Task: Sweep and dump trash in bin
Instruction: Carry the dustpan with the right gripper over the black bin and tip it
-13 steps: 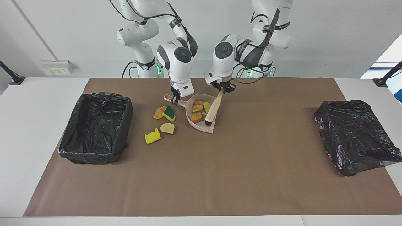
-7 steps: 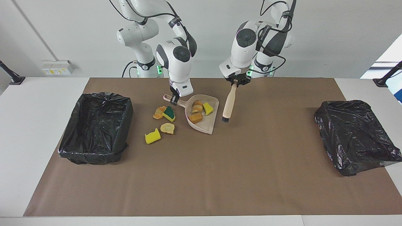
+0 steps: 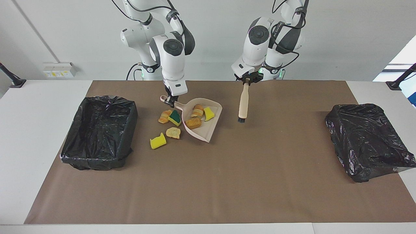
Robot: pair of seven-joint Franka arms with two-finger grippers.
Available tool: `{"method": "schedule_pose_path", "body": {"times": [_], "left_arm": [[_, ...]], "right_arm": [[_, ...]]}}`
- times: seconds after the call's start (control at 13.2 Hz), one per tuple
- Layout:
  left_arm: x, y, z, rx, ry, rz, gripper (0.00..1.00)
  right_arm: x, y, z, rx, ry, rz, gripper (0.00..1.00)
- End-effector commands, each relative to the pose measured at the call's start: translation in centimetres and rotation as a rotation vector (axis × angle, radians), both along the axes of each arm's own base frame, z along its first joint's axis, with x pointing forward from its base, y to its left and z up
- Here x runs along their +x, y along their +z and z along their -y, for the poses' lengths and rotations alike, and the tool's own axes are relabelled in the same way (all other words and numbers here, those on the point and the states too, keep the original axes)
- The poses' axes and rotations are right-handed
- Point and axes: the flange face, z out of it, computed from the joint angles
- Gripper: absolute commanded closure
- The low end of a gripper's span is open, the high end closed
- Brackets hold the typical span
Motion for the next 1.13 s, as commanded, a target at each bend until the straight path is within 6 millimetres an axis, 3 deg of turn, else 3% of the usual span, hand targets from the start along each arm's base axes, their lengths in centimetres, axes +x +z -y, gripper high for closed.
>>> {"method": "schedule_pose_path", "body": {"times": [0.0, 0.15, 0.3, 0.53, 0.68, 1.06], "left_arm": [[-5.2, -2.0, 1.7, 0.03, 0.027, 0.078, 1.0], [-7.9, -3.2, 3.4, 0.019, 0.068, 0.119, 1.0], [-10.3, -5.1, 4.0, 0.022, 0.051, 0.126, 1.0], [-10.7, -6.0, 4.1, -0.003, 0.062, 0.11, 1.0], [-10.7, -6.3, 4.0, -0.008, 0.057, 0.094, 1.0], [-11.1, -6.5, 4.1, -0.067, 0.034, -0.003, 0.91]], "right_arm": [[1.2, 3.0, 10.2, 0.059, -0.049, -0.047, 1.0], [0.6, 3.1, 18.2, 0.078, -0.066, -0.046, 1.0], [-0.7, 3.5, 24.6, 0.066, -0.035, -0.042, 1.0], [-1.8, 4.9, 32.9, -0.097, 0.072, 0.022, 1.0], [-1.9, 5.9, 36.0, -0.186, 0.104, 0.05, 1.0], [-0.3, 6.8, 37.3, -0.414, 0.211, 0.038, 1.0]]}}
